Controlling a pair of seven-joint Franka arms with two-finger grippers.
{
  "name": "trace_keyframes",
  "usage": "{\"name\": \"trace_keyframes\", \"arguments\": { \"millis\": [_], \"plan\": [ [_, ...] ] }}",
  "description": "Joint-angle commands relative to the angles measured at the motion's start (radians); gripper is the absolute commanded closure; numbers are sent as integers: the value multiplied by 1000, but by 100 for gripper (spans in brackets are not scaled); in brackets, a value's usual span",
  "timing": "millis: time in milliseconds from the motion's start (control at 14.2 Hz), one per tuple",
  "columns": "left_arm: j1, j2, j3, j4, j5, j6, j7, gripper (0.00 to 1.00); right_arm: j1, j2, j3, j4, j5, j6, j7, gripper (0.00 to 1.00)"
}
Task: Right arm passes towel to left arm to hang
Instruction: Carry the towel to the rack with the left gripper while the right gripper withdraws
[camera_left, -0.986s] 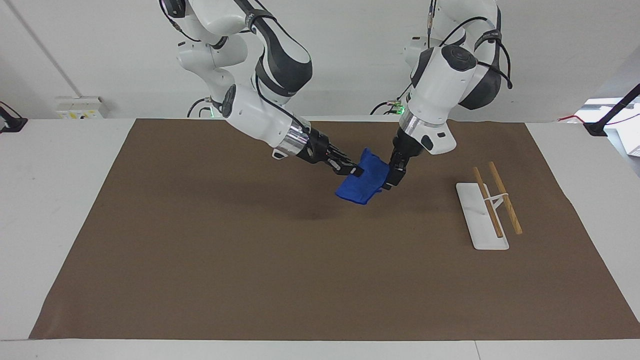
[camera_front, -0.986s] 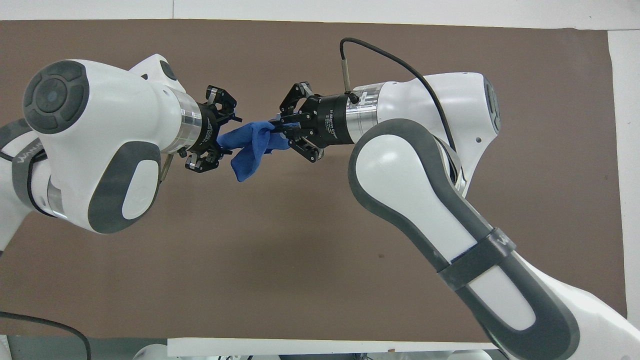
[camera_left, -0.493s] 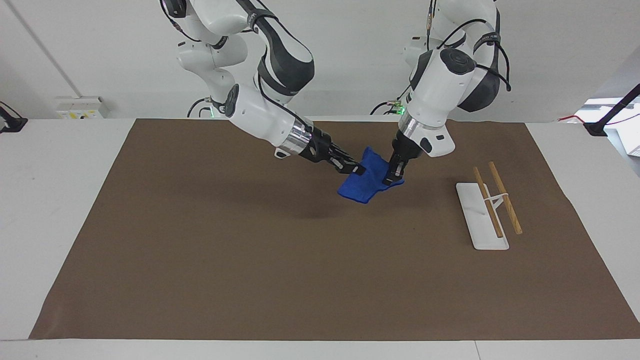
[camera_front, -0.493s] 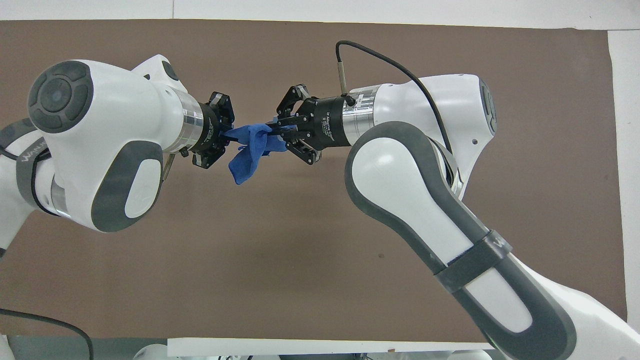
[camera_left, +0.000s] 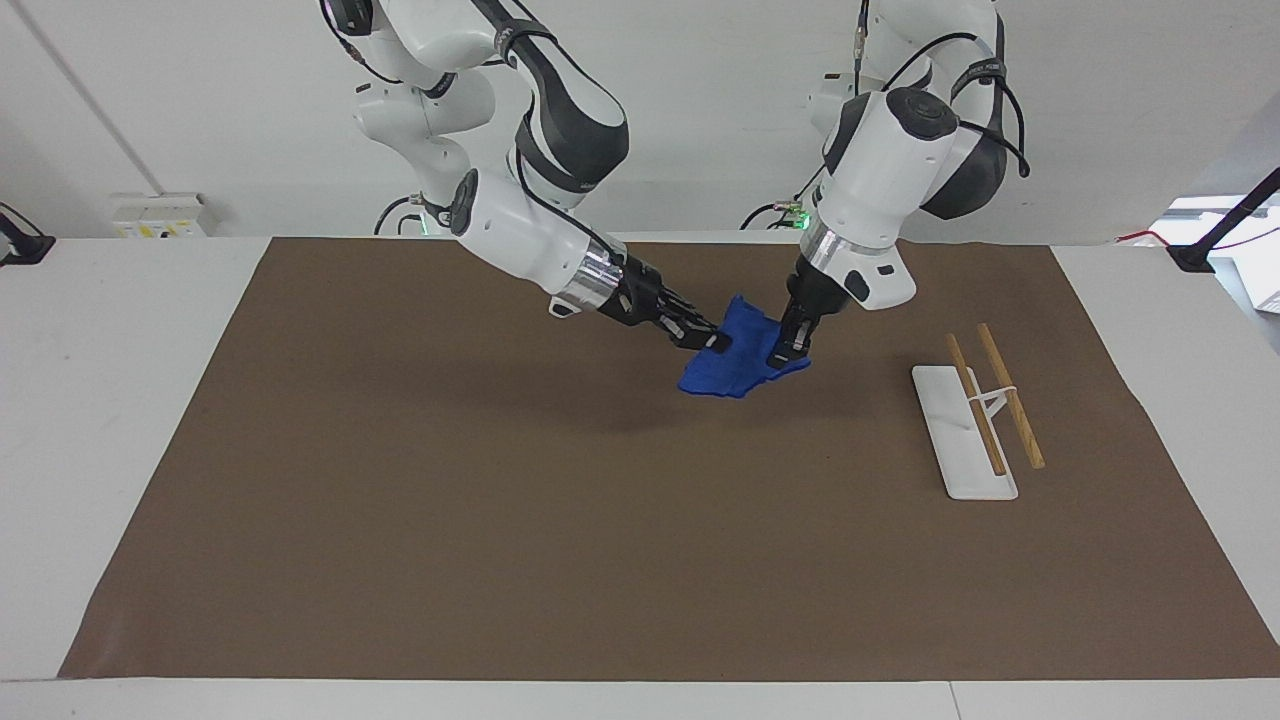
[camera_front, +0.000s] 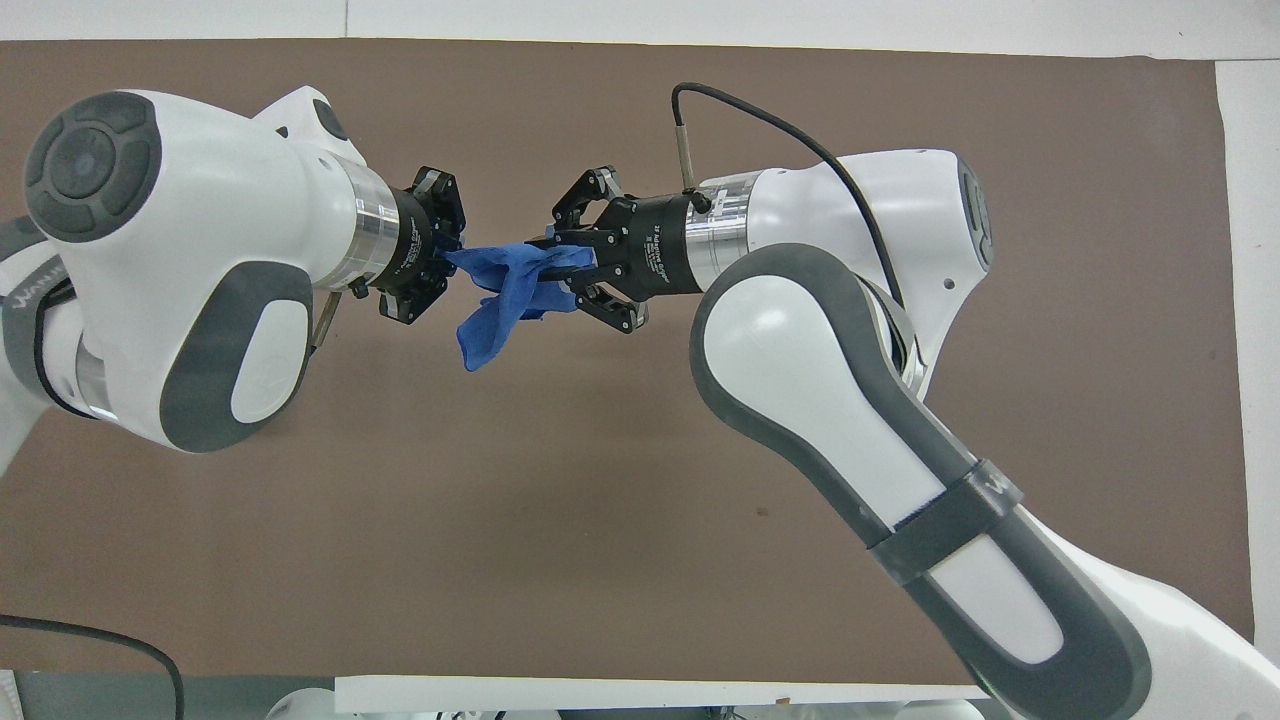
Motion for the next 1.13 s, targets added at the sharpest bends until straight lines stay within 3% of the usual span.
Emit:
{"name": "trace_keyframes", "arguments": {
  "millis": [0,211,352,563,775,1056],
  "plan": [
    [-1,10,15,61,1,-82,21,100,-17,-16,0,-13,-101,-1,-98,0],
    [2,-33,24,68,4,-196,89,100,-92,-31,0,-6,-412,-43,-181,0],
    [52,-54,27,63,45,-283,151,100,-151,-49,0,13,-599,-138,-239,0],
    [157,-70,27,63,105,-369,308,100,-259,-82,0,34,-840,-295,-567,0],
    [269,-70,27,60,113,-367,443,100,-388,-77,0,187,-1073,-564,-882,0],
    [422,-85,27,-14,113,-220,606,100,-451,-82,-10,407,-1203,-896,-985,0]
  ]
}}
